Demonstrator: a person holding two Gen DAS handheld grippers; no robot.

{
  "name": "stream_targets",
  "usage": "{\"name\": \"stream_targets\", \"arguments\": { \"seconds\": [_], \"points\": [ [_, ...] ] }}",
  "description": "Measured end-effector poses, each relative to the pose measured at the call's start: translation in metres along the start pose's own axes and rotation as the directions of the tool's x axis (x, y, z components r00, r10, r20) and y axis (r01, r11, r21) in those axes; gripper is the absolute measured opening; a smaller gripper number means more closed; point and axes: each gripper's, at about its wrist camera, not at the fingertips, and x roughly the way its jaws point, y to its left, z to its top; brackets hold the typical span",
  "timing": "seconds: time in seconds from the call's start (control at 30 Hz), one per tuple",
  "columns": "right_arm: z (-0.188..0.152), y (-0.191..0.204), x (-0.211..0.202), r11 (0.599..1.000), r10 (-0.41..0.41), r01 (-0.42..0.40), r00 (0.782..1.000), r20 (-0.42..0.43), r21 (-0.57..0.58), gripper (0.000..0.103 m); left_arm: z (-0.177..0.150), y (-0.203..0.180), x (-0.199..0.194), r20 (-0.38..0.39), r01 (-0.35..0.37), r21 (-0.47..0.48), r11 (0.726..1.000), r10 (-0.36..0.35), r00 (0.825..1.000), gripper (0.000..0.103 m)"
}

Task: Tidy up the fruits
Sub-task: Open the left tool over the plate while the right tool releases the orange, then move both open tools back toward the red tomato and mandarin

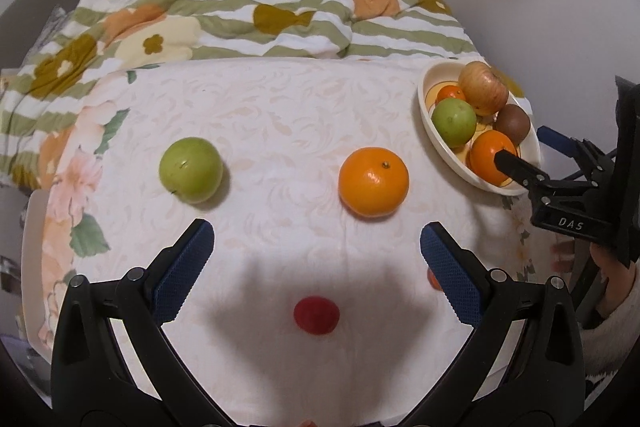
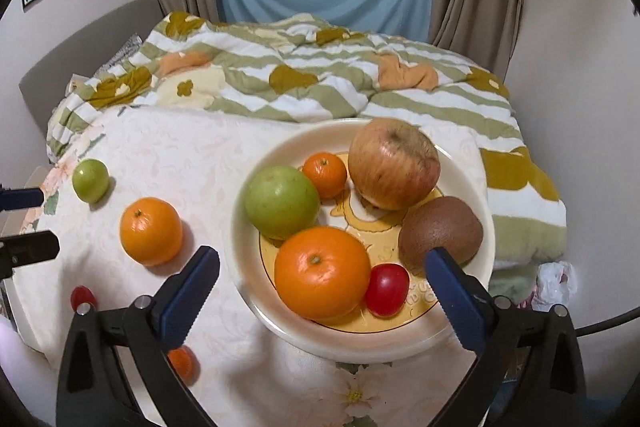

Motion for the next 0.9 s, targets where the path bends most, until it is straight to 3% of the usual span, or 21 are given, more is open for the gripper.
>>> {"name": "stream_targets", "arguments": {
  "seconds": [0.47, 0.7, 0.9],
  "points": [
    [0.0, 0.003, -0.048, 1.0, -0.009, 0.009, 1.0, -0.016, 0.006, 0.103, -0.017, 0.011, -0.056, 0.054, -0.055, -0.033, 0.998, 0.057, 0.997, 0.103],
    [-0.007, 0.022, -0.08, 0.999, -0.033, 0.033, 0.999, -0.012, 0.015, 0.103, -0.028, 0.019, -0.072, 0.036, -0.061, -0.028, 0.998, 0.062, 0.997, 0.103],
    [-0.018, 0.034, -0.079, 1.0, 0.005, -0.004, 0.998, -0.06, 0.026, 0.103, -0.05, 0.018, -0.064, 0.004, -0.049, -0.077, 0.996, 0.049, 0.999, 0.103]
  ]
}}
